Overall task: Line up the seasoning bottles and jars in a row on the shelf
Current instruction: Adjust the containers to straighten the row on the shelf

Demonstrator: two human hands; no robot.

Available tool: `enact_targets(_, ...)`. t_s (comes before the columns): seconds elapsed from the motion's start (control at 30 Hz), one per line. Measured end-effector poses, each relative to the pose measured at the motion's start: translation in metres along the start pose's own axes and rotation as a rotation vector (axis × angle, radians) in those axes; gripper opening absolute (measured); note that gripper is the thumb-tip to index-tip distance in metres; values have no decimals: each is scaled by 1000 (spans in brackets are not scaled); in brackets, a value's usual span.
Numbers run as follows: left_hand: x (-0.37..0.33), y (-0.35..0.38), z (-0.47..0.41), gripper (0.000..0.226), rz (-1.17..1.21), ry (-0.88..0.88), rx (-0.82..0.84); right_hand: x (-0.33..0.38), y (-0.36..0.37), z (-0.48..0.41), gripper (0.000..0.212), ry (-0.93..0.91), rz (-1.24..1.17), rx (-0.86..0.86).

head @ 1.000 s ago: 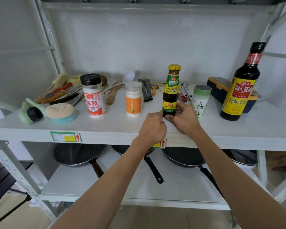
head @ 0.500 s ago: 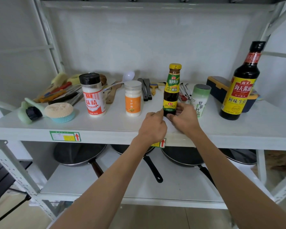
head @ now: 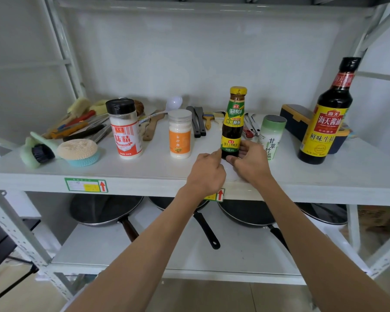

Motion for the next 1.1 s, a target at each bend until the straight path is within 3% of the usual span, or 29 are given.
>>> enact_targets(0.53,1,-2,0,49,4,-29,-24,5,-5,8,59,12,26,-35)
enact_targets(0.67,2,-13,3,49,203,-90,-131,-10,-43,28,38,65,-18,-305)
enact_targets(0.73,-5,-23,13,45,334,-59,-247,-22,-74,39,28,80,-51,-484)
enact_targets(0.8,-21,-20,26,43,370,8,-269,-39,-98,36,27,136,-47,-540)
enact_targets(0.97,-65,42,12,48,421,-43,26,-77,-101,0,41,245,6,-209)
enact_targets(1.1,-83,70,-14,45,385,-133,4,-85,-97,-6,42,227,-88,-104)
Point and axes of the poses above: each hand's wrist, its own z-axis away from the middle knuckle, its own y-axis out of the palm, x = y × z, the point moved 9 cm from there along -z, towards the middle knuckle, and after that the axes turned 11 degrees about z, right-handed, at the moved point
